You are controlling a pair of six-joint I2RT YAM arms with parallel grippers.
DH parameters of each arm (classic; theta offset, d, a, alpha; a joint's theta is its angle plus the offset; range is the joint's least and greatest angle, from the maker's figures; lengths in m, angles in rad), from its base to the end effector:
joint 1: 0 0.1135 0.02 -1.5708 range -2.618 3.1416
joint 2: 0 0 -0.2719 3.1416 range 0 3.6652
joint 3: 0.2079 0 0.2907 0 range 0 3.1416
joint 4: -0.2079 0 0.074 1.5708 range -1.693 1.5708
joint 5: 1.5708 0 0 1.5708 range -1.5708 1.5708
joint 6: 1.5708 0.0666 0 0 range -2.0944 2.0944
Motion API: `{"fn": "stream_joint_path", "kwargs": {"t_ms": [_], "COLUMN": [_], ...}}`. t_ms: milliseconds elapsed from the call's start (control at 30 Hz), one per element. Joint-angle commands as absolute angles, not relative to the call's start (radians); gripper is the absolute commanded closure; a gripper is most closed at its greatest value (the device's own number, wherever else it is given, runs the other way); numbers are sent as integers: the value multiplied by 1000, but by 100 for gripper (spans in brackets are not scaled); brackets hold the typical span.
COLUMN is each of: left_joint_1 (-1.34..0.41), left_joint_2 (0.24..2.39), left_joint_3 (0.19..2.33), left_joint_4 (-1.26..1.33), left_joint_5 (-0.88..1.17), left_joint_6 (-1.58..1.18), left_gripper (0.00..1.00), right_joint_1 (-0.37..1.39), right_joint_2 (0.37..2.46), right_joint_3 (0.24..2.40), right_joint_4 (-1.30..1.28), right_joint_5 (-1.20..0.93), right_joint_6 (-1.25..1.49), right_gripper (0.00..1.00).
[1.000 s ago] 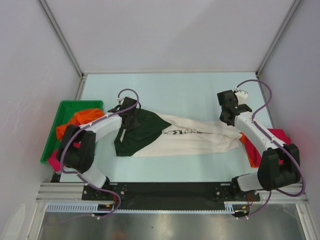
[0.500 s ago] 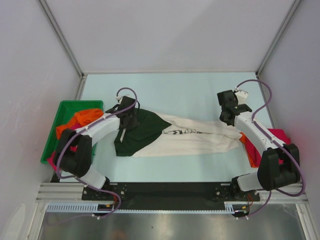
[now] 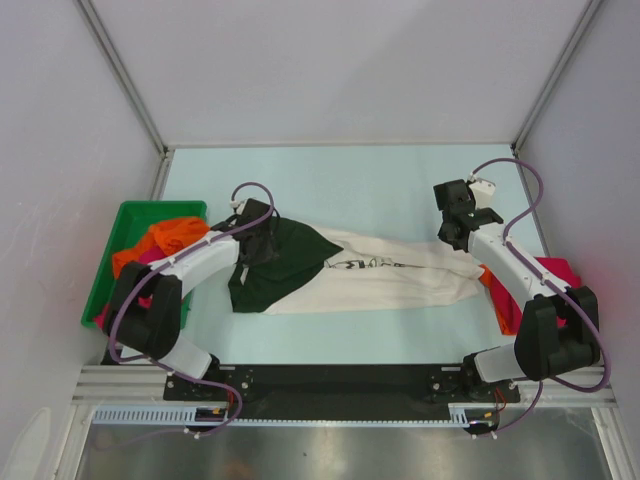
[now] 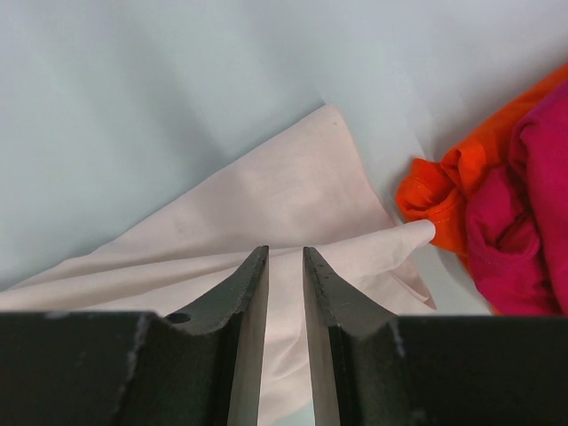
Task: Fold and stack the t-shirts
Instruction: Fold the other side of the tshirt into a rectangle
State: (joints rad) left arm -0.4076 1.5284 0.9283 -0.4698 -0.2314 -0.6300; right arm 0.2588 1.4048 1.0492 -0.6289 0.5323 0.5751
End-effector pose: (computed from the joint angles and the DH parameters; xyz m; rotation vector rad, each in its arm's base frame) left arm 0.3217 -0.1223 0.1523 -0.3645 2.5698 -0.0673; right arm 0.3328 0.0531 0.2294 0.5693 2.3239 -0.3029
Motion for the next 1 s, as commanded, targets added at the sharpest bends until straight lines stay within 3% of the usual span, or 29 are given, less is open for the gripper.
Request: {"fn": "stream_joint_path", "kwargs": {"t_ms": [0, 167, 267, 367, 400, 500, 967], "left_joint_1": [-413, -413, -414, -414, -414, -414, -453], "left_joint_2": [1549, 1600, 1611, 1592, 1586, 1554, 1391], "left_joint_3": [930, 939, 936, 928, 927, 931, 997], "left_joint_4": [-479, -489, -491, -486, -483, -485, -546], "left_joint_5": [-252, -236, -229, -235, -238, -247, -322], "left_joint_6": [-658, -658, -661, -663, -663, -660, -621], "left_gripper": [48, 50, 55, 74, 88, 100, 100], "right_joint_1": [264, 264, 262, 262, 264, 264, 264], "right_joint_2": [1401, 1397, 1396, 1397, 1397, 1397, 1407], "right_joint_3": [1048, 1045, 1045, 1043, 1043, 1040, 1032], "right_joint_4": [-601, -600, -600, -598, -597, -594, -617], "right_joint_5": [535, 534, 534, 532, 532, 531, 540], "right_joint_6": [571, 566, 566, 564, 565, 568, 569], "right_gripper": [73, 73, 73, 73, 73, 73, 73]}}
